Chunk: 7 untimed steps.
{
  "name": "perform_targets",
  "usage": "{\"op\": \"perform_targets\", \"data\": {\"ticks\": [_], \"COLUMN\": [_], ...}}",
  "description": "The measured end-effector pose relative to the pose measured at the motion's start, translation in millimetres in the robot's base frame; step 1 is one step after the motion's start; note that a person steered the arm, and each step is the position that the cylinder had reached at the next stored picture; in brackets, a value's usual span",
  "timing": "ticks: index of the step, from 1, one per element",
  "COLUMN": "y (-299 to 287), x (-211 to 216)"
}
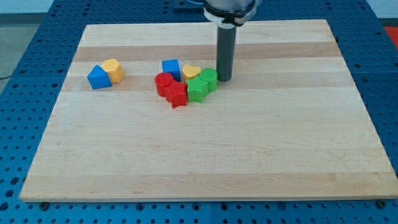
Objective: Separate the group of blocks
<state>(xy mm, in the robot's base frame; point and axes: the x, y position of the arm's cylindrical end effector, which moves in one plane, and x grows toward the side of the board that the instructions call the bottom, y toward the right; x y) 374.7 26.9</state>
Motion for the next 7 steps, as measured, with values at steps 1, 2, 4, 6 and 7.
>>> {"op": "perform_targets", "data": {"ticks": [1,2,4,6,7], "y": [-8.8,-12.7,-46.4,-98.9,-121.9], "x": [7.6,23.9,31.3,31.3,31.3]}}
